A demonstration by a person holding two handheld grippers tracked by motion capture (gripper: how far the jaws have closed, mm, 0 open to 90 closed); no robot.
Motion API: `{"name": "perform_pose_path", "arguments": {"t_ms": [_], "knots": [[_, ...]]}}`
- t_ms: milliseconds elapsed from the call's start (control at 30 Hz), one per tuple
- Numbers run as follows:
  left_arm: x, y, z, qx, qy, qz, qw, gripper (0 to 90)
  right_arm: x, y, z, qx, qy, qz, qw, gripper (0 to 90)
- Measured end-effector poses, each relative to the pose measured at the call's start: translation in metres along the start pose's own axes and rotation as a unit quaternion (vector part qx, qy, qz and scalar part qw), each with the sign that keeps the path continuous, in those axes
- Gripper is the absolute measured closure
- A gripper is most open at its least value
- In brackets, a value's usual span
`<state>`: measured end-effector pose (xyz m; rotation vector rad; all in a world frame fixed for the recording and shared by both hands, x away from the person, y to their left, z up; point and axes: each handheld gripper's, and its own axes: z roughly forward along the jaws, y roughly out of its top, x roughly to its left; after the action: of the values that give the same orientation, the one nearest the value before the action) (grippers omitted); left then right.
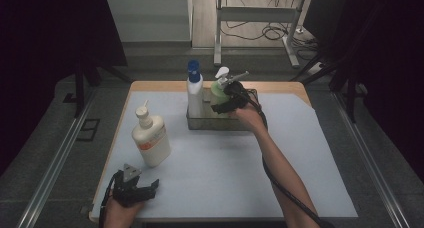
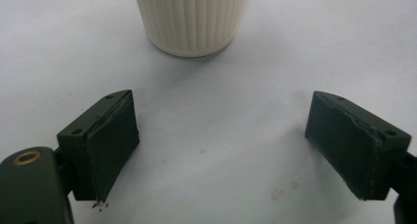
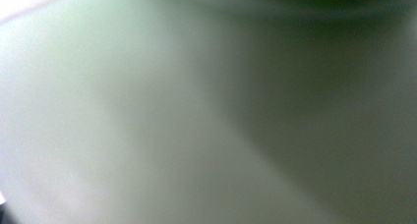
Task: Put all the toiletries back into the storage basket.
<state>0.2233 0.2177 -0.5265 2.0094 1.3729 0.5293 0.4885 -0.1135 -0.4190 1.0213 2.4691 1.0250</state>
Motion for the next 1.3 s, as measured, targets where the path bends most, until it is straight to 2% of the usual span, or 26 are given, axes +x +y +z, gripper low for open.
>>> {"name": "perform_pose_path", "arguments": {"t_ms": [233,533,733,933,1300], "knots": [[0.0,0.0,0.0,0.0,0.0,0.0,1.0,12.2,0.002,-0.004,-0.001,-0.015,-0.009,-0.001,0.9998,11.5],[0.0,0.0,0.0,0.0,0.0,0.0,1.0,12.2,0.005,-0.007,-0.009,-0.015,-0.02,-0.013,0.9996,11.8],[0.0,0.0,0.0,-0.001,0.0,0.0,1.0,12.2,0.004,-0.012,-0.015,-0.018,-0.019,-0.019,0.9995,13.3],[0.0,0.0,0.0,-0.001,0.0,0.0,1.0,12.2,0.005,-0.017,-0.023,-0.007,-0.009,-0.011,0.9999,13.6],[0.0,0.0,0.0,-0.001,0.0,0.0,1.0,12.2,0.007,-0.027,-0.032,-0.009,0.0,-0.022,0.9997,13.8]]}}
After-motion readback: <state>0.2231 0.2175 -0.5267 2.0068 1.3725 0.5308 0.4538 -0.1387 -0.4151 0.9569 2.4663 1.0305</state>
